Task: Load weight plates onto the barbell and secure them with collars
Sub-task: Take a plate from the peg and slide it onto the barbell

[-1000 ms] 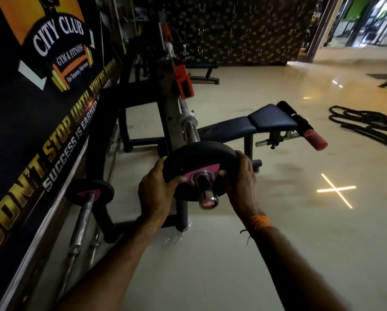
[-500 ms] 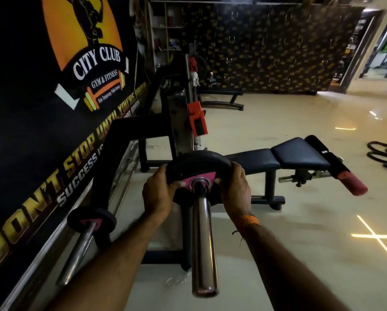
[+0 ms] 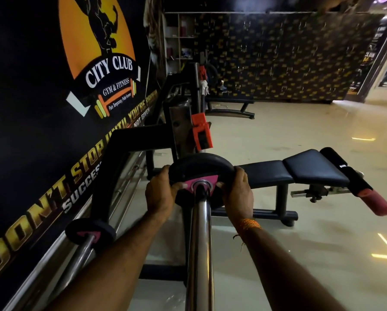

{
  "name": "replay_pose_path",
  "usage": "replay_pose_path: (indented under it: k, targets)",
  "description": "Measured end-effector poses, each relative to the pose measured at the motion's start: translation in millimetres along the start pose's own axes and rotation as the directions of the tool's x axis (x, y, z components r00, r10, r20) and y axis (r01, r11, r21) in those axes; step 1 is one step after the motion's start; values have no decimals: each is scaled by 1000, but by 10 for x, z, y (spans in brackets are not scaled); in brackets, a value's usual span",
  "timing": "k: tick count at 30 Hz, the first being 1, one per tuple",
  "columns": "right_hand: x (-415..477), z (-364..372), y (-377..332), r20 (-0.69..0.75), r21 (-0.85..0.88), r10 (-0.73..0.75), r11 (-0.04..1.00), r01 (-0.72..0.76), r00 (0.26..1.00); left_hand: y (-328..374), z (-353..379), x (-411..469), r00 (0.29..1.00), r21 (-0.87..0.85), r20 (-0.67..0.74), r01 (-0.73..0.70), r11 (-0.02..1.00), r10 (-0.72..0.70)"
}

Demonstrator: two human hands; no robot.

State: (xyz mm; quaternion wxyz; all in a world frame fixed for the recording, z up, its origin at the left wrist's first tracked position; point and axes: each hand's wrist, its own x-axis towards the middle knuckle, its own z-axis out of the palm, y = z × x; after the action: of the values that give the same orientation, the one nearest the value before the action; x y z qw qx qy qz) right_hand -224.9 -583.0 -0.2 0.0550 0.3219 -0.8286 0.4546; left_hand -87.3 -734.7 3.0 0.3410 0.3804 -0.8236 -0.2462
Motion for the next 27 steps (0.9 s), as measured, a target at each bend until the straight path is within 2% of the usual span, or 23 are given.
replay_pose_path:
  k: [7,12,15,19,22,24,26,27]
  targets:
    - [-36,-64,-112,47,25,63,998,-65,997,-7,-184,28,995,41,94,-34,999,30]
    - [-397,-253,-552,24,2,-89,996,89,996,-38,-800,-317,986,145,77,-156,977,146]
    - [-658,-272,-931,141,-3,-151,988,153,978,-209,-1209,-534,976,198,60,-217,956,209]
    - [-1100,-93,-1437,173,-3,-257,965,261,951,-620,-1659,-791,988,160,60,-149,976,141]
    - [-1406,220,-1748,191,9,-280,959,284,941,-926,-1999,-981,994,127,21,-105,986,103]
    - [-1565,358,-1720,211,-45,-266,959,281,941,-989,-2094,-1078,994,136,28,-110,985,107]
    - [-2077,1159,-2166,285,-65,-261,955,291,922,-1831,-2648,-1237,999,176,34,-19,984,13]
    - [-2117,1161,-2112,305,-75,-229,962,263,924,-1882,-2600,-1263,999,203,35,-36,978,29]
